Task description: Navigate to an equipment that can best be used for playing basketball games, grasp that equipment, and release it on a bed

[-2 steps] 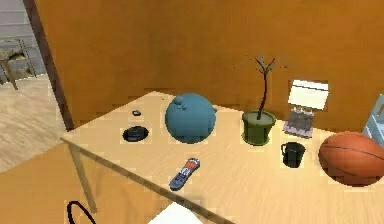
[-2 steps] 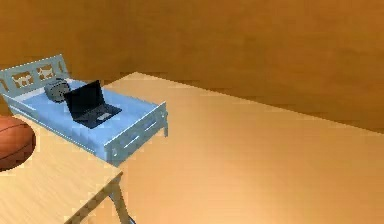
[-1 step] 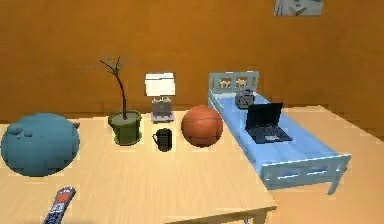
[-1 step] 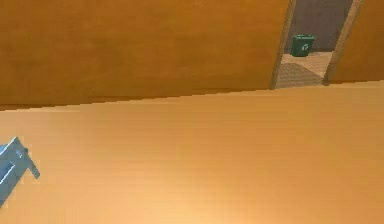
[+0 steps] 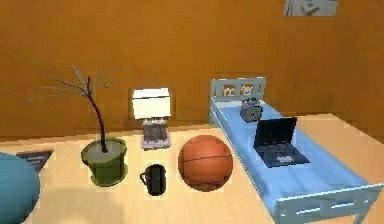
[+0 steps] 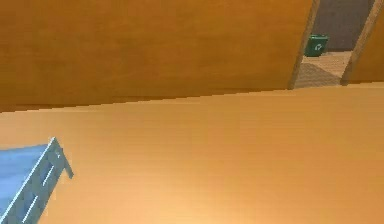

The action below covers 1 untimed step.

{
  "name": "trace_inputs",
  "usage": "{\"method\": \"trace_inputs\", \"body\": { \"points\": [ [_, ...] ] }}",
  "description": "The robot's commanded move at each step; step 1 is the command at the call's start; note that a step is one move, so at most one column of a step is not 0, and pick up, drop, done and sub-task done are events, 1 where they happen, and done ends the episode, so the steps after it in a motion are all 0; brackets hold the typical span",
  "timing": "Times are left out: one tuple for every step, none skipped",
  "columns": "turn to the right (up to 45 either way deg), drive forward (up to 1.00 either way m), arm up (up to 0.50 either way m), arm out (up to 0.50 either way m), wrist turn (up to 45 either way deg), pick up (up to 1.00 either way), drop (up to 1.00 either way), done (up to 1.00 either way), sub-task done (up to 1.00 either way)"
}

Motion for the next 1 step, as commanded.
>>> {"method": "trace_inputs", "body": {
  "points": [
    [-45.0, 0.00, 0.00, 0.00, 0.0, 0.00, 0.00, 0.00, 0.00]
  ]
}}
